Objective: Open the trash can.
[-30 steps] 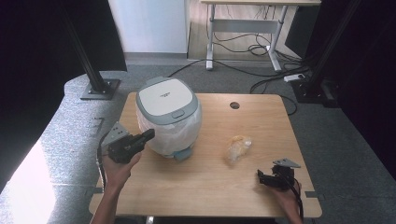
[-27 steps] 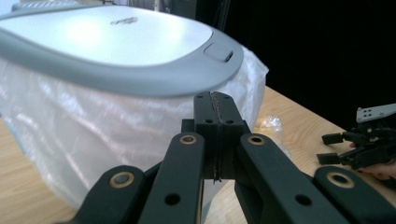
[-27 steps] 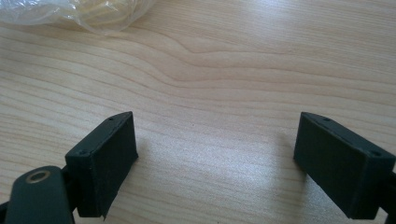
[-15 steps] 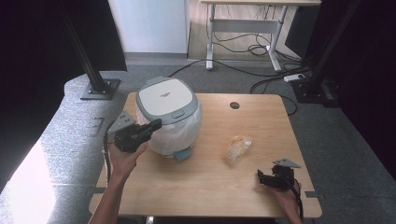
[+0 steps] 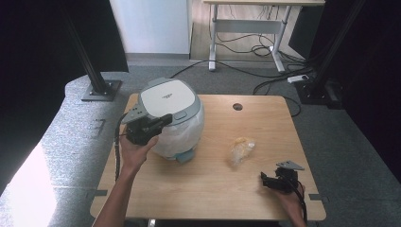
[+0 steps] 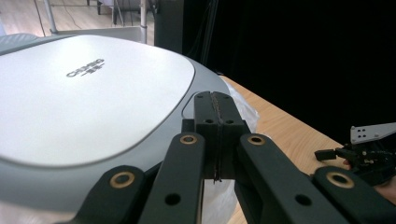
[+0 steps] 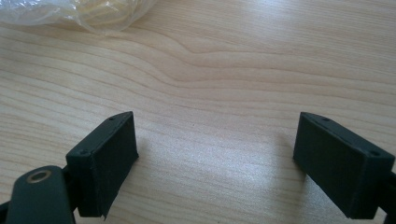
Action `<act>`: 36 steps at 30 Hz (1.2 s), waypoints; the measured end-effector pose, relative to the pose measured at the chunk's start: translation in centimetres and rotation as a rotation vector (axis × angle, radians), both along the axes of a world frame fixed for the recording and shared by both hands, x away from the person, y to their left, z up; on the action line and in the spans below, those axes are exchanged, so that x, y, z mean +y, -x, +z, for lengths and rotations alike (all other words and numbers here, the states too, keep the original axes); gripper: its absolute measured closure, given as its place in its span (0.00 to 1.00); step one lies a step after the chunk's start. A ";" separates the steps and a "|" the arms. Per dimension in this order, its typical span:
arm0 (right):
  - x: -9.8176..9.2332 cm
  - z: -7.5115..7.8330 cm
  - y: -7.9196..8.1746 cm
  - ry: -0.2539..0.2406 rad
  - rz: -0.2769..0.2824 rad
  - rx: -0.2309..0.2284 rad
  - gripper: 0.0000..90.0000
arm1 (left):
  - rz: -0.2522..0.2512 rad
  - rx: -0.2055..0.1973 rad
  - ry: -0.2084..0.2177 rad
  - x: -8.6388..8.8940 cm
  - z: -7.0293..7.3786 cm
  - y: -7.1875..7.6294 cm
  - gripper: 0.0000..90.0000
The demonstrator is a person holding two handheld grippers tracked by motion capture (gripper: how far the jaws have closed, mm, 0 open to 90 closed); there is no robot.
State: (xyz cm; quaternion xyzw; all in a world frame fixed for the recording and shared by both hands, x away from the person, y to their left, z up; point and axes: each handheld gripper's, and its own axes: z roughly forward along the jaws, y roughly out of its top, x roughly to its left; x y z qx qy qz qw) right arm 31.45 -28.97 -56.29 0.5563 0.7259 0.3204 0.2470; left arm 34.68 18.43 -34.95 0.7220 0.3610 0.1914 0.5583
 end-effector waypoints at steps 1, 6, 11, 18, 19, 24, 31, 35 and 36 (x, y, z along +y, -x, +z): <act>0.0 0.0 0.0 0.000 0.000 0.000 0.14 | -0.005 0.002 -0.001 -0.2 0.1 -0.2 1.00; 0.0 0.0 0.0 0.000 0.000 0.000 0.14 | -0.012 0.004 -0.014 -1.2 0.4 -0.9 1.00; 0.0 0.0 0.0 0.000 0.000 -0.001 0.15 | -0.018 0.017 -0.034 -2.2 0.5 -1.8 1.00; 0.0 0.0 0.0 0.000 0.000 -0.001 0.15 | -0.017 0.029 -0.042 -2.6 0.4 -2.2 1.00; 0.0 0.0 0.0 0.000 0.000 -0.001 0.15 | -0.015 0.032 -0.045 -2.7 0.3 -2.4 1.00; 0.0 0.0 0.0 0.000 -0.001 -0.001 0.15 | -0.006 0.035 -0.070 -3.0 0.0 -2.7 1.00; 0.0 0.0 0.0 -0.001 -0.001 -0.001 0.15 | -0.009 0.027 -0.066 -3.0 -0.2 -2.7 1.00; 0.0 0.0 0.1 0.000 -0.001 0.000 0.15 | -0.013 0.034 -0.059 -3.0 -0.2 -2.8 1.00; 0.0 0.0 0.1 0.000 -0.001 -0.001 0.15 | -0.013 0.034 -0.058 -3.0 -0.2 -2.8 1.00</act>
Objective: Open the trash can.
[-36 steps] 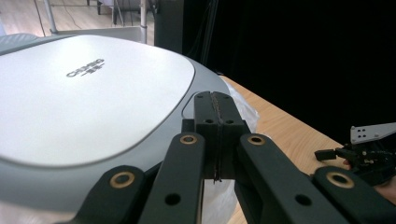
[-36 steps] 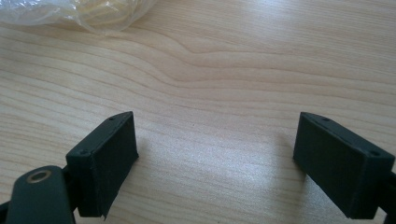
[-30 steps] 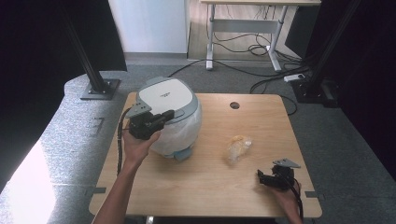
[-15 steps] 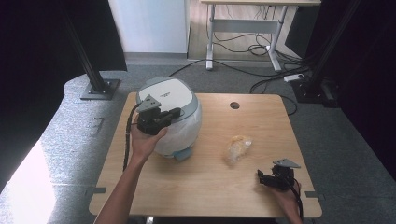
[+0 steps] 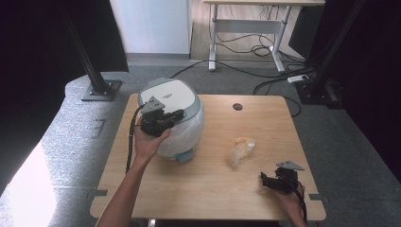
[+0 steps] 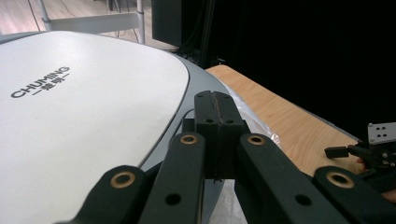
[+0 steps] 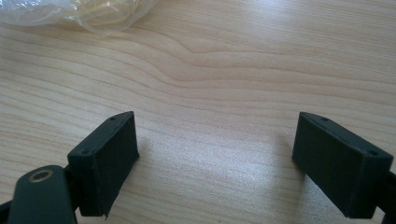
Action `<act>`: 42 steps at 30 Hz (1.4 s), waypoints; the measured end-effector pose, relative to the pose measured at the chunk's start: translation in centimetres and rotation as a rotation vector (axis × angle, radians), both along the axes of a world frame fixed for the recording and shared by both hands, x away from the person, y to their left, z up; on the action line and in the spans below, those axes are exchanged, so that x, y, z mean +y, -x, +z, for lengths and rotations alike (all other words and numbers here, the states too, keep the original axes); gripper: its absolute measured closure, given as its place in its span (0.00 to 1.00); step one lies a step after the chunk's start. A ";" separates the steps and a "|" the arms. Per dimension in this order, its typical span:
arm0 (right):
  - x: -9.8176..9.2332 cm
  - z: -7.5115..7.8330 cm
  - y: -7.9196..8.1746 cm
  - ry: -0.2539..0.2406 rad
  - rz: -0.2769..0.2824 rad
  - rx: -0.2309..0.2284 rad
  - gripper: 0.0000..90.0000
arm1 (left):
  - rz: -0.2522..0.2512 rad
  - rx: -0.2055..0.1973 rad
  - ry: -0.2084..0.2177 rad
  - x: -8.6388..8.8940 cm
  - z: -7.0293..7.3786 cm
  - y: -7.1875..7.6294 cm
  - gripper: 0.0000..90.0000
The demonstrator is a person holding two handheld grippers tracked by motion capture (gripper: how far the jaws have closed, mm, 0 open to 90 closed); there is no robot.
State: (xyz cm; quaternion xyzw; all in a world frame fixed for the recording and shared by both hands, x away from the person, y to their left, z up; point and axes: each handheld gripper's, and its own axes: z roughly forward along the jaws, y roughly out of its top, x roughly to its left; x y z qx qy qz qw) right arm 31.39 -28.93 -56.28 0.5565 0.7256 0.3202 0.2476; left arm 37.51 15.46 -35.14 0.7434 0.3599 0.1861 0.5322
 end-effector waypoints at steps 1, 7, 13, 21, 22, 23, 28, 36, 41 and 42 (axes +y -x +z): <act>0.0 0.0 0.0 0.000 0.000 0.000 0.15 | 0.000 -0.002 0.001 0.0 0.0 0.0 1.00; 0.0 0.0 0.0 0.000 0.000 0.000 0.15 | -0.002 -0.001 0.008 0.0 -0.2 0.0 1.00; 0.0 0.0 0.0 0.000 0.000 0.000 0.15 | -0.002 0.007 0.014 0.0 -0.2 0.0 1.00; 0.1 0.0 0.0 0.000 0.002 0.000 0.15 | -0.009 0.014 0.022 -0.1 -0.4 0.0 1.00; 0.1 0.0 0.0 0.000 0.002 0.000 0.15 | -0.015 0.019 0.024 -0.2 -0.4 0.0 1.00; 0.1 0.0 0.0 0.000 0.002 0.000 0.15 | -0.015 0.017 0.023 -0.3 -0.4 0.1 1.00; 0.1 0.0 0.0 -0.001 0.002 0.000 0.15 | 0.003 0.004 -0.010 -0.7 -0.2 0.4 0.99; 0.0 0.0 0.0 -0.002 0.004 0.001 0.15 | 0.012 -0.055 0.116 0.9 0.3 2.5 0.69; 0.0 0.0 0.0 -0.002 0.004 0.001 0.15 | 0.055 -0.070 0.148 2.9 -0.5 4.6 0.48; 0.0 0.0 0.0 -0.002 0.004 0.001 0.15 | 0.064 -0.076 0.143 3.3 -0.7 5.0 0.48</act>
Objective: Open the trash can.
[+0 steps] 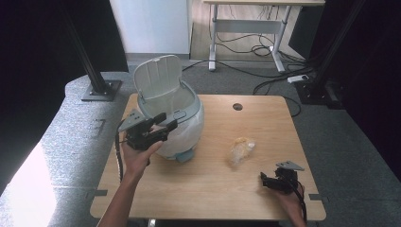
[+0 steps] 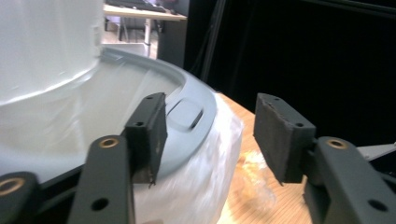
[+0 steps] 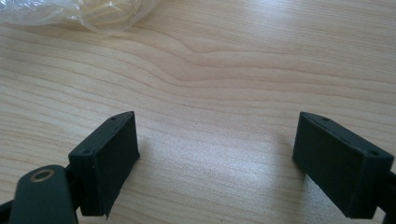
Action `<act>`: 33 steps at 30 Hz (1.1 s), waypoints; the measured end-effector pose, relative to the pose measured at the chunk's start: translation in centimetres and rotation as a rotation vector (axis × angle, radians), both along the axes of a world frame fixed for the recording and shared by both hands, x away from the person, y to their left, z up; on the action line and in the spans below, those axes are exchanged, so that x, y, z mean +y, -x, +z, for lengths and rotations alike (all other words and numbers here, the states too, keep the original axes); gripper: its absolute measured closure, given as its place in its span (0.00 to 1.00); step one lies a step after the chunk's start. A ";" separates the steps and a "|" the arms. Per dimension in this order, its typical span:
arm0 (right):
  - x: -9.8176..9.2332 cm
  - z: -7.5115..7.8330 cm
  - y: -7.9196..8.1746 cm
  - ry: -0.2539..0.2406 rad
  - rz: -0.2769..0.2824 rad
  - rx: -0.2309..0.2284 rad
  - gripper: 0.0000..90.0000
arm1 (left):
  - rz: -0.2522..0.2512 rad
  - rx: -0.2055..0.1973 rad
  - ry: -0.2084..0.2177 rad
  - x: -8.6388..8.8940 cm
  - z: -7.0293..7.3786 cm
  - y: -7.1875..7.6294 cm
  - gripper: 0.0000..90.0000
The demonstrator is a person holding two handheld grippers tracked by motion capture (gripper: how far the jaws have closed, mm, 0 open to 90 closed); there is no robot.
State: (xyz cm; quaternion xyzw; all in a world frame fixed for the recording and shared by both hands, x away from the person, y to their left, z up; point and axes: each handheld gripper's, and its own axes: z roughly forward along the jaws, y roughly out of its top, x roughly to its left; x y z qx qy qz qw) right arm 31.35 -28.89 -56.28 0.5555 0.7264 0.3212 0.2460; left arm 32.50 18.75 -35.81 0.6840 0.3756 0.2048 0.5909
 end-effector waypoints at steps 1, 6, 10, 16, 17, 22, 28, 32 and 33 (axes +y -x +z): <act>0.0 0.0 0.0 0.000 0.000 0.000 0.15 | 0.022 -0.019 -0.020 0.7 -0.4 0.8 0.46; 0.0 0.0 0.0 -0.001 0.000 0.000 0.15 | 0.045 -0.029 -0.061 1.8 -1.5 2.1 0.41; 0.0 0.0 0.0 0.000 0.000 0.000 0.15 | 0.075 -0.019 -0.096 2.6 -2.8 2.9 0.38; 0.0 0.0 0.0 0.000 -0.001 0.000 0.15 | 0.147 0.019 -0.121 3.8 -5.4 3.5 0.30; 0.0 0.0 0.0 0.000 -0.001 0.000 0.15 | 0.158 0.045 -0.133 4.2 -6.5 3.4 0.28; 0.0 0.0 0.0 0.000 -0.001 0.000 0.15 | 0.165 0.102 -0.146 4.7 -9.1 3.0 0.25; 0.0 0.0 0.0 0.000 -0.001 0.000 0.15 | 0.161 0.182 -0.192 5.1 -11.7 1.8 0.22; 0.0 0.0 0.0 -0.001 -0.001 0.000 0.15 | 0.173 0.206 -0.211 5.4 -12.9 1.5 0.22; 0.0 0.0 0.0 -0.001 -0.001 0.001 0.15 | 0.172 0.214 -0.212 5.5 -13.2 1.4 0.22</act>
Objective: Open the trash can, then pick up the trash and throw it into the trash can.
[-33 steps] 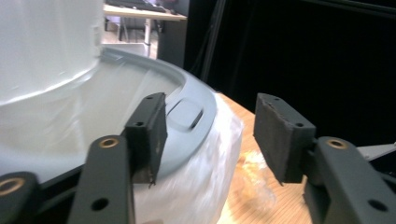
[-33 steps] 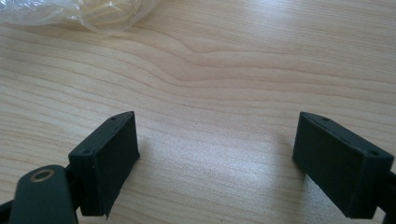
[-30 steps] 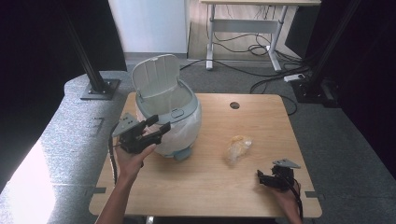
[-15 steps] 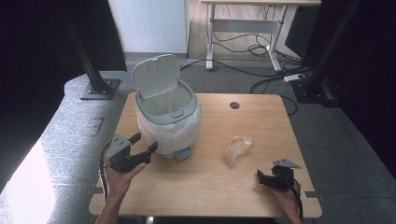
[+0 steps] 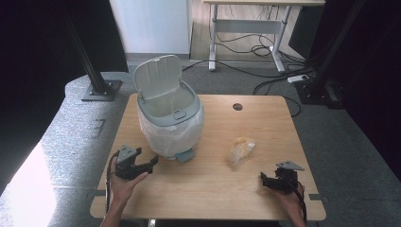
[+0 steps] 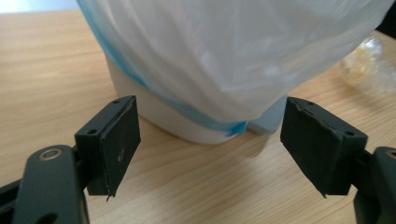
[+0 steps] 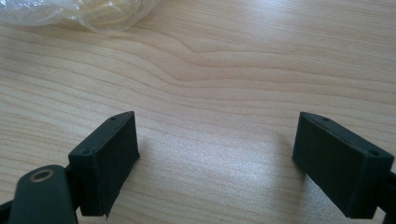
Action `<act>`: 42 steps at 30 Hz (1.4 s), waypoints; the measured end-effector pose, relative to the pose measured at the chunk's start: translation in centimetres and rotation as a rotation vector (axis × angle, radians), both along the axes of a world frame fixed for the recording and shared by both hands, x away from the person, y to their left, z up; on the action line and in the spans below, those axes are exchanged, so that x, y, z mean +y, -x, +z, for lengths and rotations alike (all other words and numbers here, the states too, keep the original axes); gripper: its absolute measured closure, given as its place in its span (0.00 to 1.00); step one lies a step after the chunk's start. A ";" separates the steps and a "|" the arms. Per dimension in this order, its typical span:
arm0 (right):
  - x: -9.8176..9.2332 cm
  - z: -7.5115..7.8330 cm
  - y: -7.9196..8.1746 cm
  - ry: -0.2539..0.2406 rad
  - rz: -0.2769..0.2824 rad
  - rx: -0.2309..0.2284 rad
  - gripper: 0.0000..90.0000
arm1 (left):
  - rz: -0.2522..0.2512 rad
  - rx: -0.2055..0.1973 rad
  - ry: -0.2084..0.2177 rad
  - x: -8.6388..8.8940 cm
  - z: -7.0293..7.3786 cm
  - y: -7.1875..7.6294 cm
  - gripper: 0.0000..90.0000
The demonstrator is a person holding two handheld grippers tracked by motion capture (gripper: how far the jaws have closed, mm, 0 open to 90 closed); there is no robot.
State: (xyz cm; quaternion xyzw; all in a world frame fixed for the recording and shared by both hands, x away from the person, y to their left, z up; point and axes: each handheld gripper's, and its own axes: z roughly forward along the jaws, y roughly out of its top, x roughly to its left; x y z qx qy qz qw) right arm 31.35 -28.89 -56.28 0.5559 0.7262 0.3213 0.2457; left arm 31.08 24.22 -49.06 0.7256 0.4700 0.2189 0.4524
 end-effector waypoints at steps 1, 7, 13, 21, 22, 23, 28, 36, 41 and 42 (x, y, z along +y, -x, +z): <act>0.0 0.0 0.0 0.000 0.000 0.000 0.15 | 0.001 0.004 -0.002 0.0 -0.2 -0.1 0.22; 0.1 0.0 0.0 -0.001 -0.003 -0.002 0.16 | -0.002 0.012 -0.010 -0.2 -1.3 -0.3 0.22; 0.6 0.1 0.1 -0.010 0.016 -0.015 0.16 | -0.005 0.037 -0.018 -0.3 -2.6 -0.2 0.22; 2.2 0.7 0.3 -0.028 0.069 -0.044 0.15 | -0.009 0.062 -0.036 -0.5 -3.4 -0.5 0.23; 2.4 0.8 0.3 -0.033 0.078 -0.047 0.15 | -0.011 0.067 -0.042 -0.6 -3.6 -0.6 0.23; 2.6 0.9 0.2 -0.039 0.088 -0.048 0.15 | -0.012 0.068 -0.043 -0.6 -3.6 -0.6 0.23; 3.8 1.6 -0.3 -0.060 0.116 -0.059 0.15 | -0.010 0.081 -0.048 -0.4 -3.8 -0.7 0.24; 6.0 2.9 -0.2 -0.096 0.187 -0.081 0.15 | -0.011 0.101 -0.041 -0.4 -4.3 -0.9 0.24; 7.4 3.0 -0.7 -0.072 0.217 -0.075 0.15 | -0.011 0.100 -0.046 -0.4 -4.2 -0.9 0.24; 8.0 3.1 -1.0 -0.070 0.224 -0.075 0.16 | -0.013 0.101 -0.043 -0.4 -4.2 -0.9 0.24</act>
